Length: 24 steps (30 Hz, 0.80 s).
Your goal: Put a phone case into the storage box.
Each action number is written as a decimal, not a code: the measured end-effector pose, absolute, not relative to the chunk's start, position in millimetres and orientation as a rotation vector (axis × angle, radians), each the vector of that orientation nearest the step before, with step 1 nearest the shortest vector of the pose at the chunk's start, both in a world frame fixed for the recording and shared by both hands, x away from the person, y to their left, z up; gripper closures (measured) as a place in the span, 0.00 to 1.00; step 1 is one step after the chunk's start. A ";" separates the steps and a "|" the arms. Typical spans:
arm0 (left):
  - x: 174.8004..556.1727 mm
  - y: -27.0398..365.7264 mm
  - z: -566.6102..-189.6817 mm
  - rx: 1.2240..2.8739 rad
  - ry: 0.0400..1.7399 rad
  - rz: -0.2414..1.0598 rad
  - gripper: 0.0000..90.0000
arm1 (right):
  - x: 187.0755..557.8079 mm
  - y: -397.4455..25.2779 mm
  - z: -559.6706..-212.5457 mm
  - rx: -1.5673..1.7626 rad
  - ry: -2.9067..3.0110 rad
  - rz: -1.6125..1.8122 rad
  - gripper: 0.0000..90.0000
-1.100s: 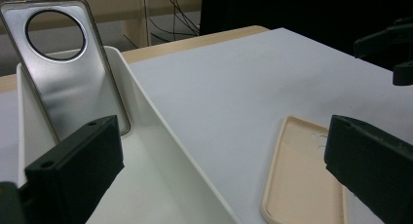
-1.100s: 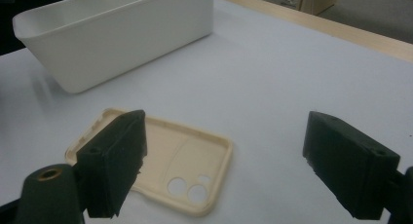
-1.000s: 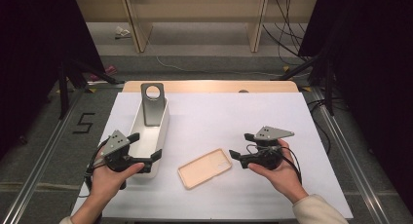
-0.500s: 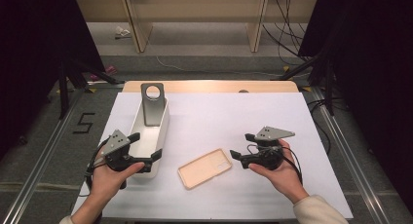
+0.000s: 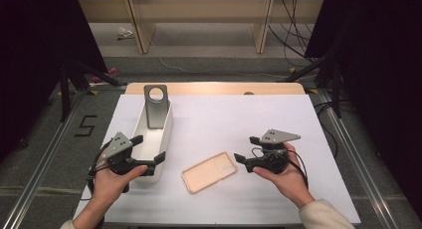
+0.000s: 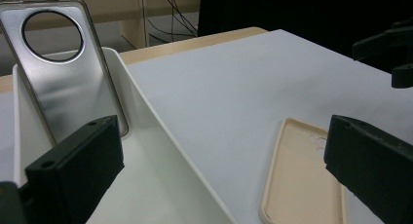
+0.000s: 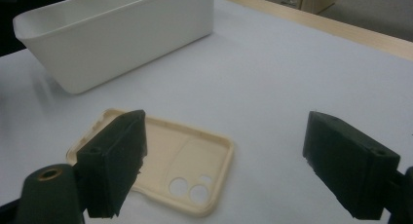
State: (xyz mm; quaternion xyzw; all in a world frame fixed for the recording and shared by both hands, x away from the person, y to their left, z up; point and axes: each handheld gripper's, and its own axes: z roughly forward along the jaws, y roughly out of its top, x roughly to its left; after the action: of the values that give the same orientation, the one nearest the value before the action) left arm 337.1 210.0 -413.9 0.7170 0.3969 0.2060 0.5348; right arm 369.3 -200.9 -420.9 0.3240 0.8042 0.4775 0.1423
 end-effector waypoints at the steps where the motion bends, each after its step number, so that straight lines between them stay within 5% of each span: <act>1: 337.1 209.8 -413.9 1.707 0.944 0.490 0.00 | 369.2 -198.4 -421.4 0.930 2.329 1.373 0.19; 14: 336.1 205.2 -414.1 1.723 0.930 0.492 0.01 | 365.9 -186.7 -424.6 0.898 2.375 1.371 0.25; 24: 336.7 205.1 -414.3 1.721 0.937 0.489 0.01 | 356.9 -173.1 -424.3 0.799 2.482 1.348 0.72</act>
State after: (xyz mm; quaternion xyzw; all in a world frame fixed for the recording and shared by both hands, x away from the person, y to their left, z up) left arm 336.7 205.1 -414.3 0.7217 0.3926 0.2049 0.5320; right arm 356.9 -173.1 -424.3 0.2706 0.8410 0.4569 0.1030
